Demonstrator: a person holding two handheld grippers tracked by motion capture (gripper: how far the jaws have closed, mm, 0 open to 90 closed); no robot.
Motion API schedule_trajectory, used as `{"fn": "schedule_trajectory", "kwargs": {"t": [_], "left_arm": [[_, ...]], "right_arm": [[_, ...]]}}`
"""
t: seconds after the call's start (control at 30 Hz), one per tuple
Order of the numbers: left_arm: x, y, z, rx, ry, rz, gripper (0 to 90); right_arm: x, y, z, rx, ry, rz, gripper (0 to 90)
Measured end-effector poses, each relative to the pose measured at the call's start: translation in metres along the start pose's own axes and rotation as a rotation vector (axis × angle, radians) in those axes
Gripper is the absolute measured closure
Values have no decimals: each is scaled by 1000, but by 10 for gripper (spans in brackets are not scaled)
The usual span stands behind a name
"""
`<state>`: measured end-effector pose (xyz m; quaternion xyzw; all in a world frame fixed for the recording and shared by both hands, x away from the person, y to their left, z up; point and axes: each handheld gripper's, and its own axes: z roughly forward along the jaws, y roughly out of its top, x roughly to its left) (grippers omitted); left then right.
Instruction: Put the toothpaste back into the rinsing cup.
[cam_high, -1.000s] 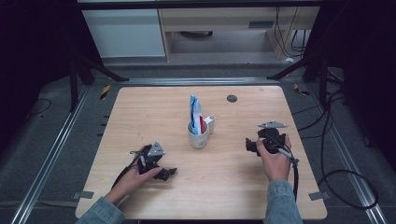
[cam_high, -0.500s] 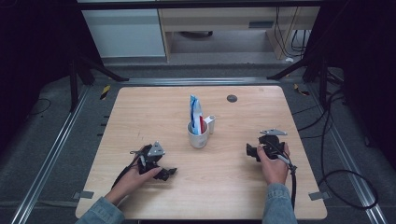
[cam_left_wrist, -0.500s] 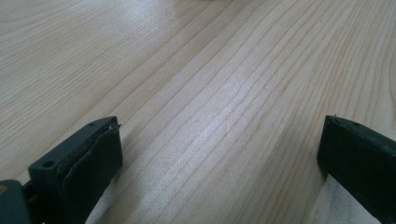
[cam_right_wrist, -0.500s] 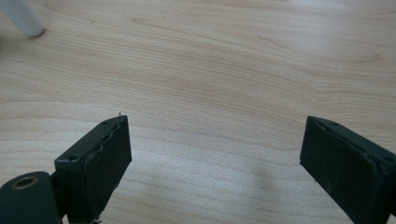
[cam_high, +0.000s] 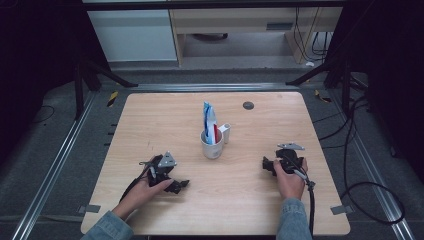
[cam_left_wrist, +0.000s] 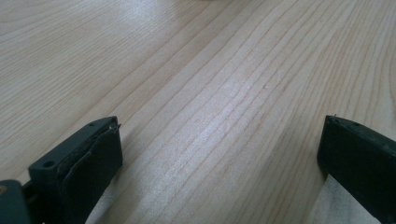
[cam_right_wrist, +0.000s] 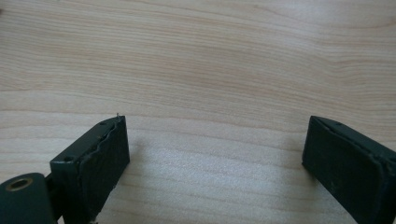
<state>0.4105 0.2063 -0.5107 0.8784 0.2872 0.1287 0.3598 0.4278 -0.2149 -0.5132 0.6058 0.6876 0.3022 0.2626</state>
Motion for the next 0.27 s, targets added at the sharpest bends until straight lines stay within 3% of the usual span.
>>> {"fn": "schedule_trajectory", "kwargs": {"t": [0.13,0.27], "left_arm": [[0,0,0,0,0,0,0],[0,0,0,0,-1,1,0]], "right_arm": [[3,0,1,0,15,-25,37],[5,0,2,10,1,-2,9]]}}
